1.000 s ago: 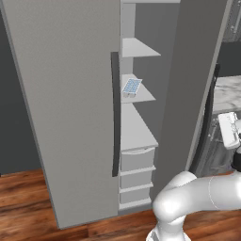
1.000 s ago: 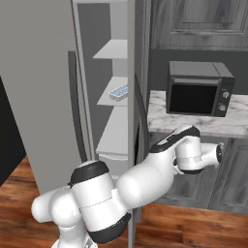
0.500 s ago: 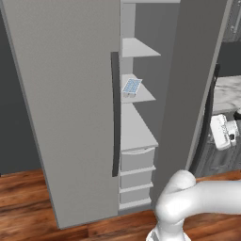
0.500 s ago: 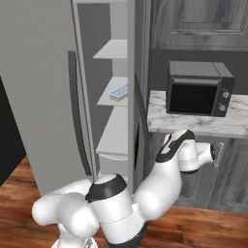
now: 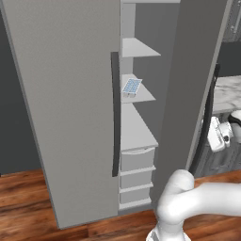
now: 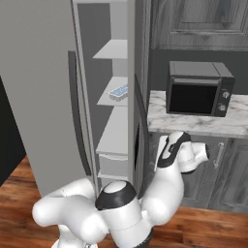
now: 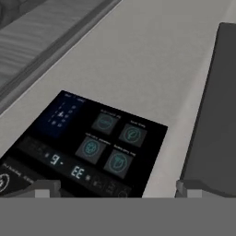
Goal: The ice cube tray has been filled with water. Take the tray and place it in the freezer to make ice. Close the freezer door after placing the tray.
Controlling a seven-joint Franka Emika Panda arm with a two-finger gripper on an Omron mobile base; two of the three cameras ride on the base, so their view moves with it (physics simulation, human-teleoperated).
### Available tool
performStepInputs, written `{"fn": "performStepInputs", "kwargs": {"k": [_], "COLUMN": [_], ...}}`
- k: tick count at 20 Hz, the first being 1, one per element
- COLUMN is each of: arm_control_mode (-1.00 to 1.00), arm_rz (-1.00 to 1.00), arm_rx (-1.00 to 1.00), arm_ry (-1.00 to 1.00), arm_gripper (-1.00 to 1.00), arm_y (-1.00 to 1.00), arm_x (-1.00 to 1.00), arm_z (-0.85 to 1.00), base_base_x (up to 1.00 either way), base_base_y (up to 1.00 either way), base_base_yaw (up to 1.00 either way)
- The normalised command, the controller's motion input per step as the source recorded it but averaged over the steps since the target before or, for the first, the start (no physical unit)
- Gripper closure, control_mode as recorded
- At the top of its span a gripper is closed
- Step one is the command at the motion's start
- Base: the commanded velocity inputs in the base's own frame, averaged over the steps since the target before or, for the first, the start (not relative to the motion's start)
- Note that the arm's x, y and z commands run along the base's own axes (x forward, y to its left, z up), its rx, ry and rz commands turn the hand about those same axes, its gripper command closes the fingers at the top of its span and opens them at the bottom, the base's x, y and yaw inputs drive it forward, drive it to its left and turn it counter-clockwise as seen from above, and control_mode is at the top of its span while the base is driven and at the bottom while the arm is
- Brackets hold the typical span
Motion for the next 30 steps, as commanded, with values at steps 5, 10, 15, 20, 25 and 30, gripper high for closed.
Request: {"fn": "performStepInputs", "kwargs": {"k": [5, 10, 15, 20, 25, 30], "arm_control_mode": [-1.0, -1.0, -1.0, -1.0, -1.0, -1.0], "arm_rz": [0.07, 0.07, 0.06, 0.04, 0.0, 0.0], "arm_rx": [0.01, 0.04, 0.07, 0.06, 0.03, 0.0], "arm_ry": [0.0, 0.0, 0.0, 0.0, 0.0, 0.0], "arm_gripper": [-1.0, -1.0, -1.0, -1.0, -1.0, -1.0], "arm_y": [0.06, 0.14, 0.17, 0.3, 0.64, 0.92], "arm_x": [0.0, 0.0, 0.03, 0.18, 0.4, 0.49], "arm_z": [-0.01, 0.0, -0.03, -0.14, -0.24, -0.3], "base_base_x": [0.0, 0.0, 0.0, 0.0, 0.0, 0.0], "base_base_y": [0.0, 0.0, 0.0, 0.0, 0.0, 0.0], "base_base_yaw": [0.0, 0.0, 0.0, 0.0, 0.0, 0.0]}}
